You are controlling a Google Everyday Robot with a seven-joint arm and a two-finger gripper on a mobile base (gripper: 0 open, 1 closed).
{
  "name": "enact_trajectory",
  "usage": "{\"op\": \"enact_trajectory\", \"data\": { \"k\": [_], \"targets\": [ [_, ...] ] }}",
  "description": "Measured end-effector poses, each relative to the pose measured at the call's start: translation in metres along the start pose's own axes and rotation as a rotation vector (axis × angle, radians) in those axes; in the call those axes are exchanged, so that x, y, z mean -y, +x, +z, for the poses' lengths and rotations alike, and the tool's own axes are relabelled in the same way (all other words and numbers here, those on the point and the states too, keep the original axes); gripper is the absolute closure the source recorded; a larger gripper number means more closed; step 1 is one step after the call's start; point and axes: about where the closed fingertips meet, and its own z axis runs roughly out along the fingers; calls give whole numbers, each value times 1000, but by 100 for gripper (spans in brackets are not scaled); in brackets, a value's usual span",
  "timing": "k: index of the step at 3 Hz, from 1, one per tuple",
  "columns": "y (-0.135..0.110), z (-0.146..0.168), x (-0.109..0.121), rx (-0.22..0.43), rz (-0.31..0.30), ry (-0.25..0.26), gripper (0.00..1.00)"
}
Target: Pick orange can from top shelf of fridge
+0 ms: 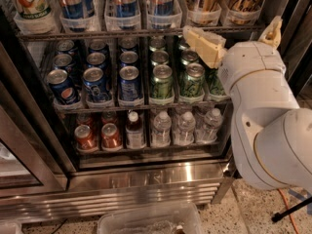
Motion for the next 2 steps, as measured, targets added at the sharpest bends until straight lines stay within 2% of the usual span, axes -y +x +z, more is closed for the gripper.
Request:
{"op": "enact_trajectory", "data": {
  "k": [1,2],
  "targets": [
    [0,2,5,-1,2,18,0],
    [3,5,16,-29,49,41,0]
  ]
}}
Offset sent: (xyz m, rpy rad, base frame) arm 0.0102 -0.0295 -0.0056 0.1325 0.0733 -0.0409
